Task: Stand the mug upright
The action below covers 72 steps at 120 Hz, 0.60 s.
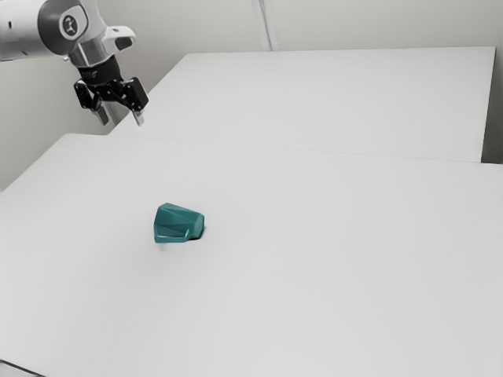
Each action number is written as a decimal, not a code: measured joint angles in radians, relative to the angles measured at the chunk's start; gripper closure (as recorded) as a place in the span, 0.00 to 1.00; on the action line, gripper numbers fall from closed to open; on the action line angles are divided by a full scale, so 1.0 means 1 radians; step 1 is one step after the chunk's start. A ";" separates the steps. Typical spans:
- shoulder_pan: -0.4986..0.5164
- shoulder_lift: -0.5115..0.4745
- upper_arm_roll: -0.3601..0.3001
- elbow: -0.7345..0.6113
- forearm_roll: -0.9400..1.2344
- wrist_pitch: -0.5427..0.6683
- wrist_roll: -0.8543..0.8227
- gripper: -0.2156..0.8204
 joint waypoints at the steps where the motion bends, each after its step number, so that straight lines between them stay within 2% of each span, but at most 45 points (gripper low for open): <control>1: 0.000 0.000 0.000 0.000 0.000 0.000 0.000 0.21; 19: 0.008 0.005 0.025 -0.030 -0.070 0.010 0.001 0.21; 34: 0.043 0.011 0.110 -0.173 -0.255 0.047 0.028 0.21; 52: 0.094 0.012 0.206 -0.367 -0.522 0.134 0.153 0.21; 72: 0.105 0.041 0.236 -0.483 -0.743 0.202 0.321 0.21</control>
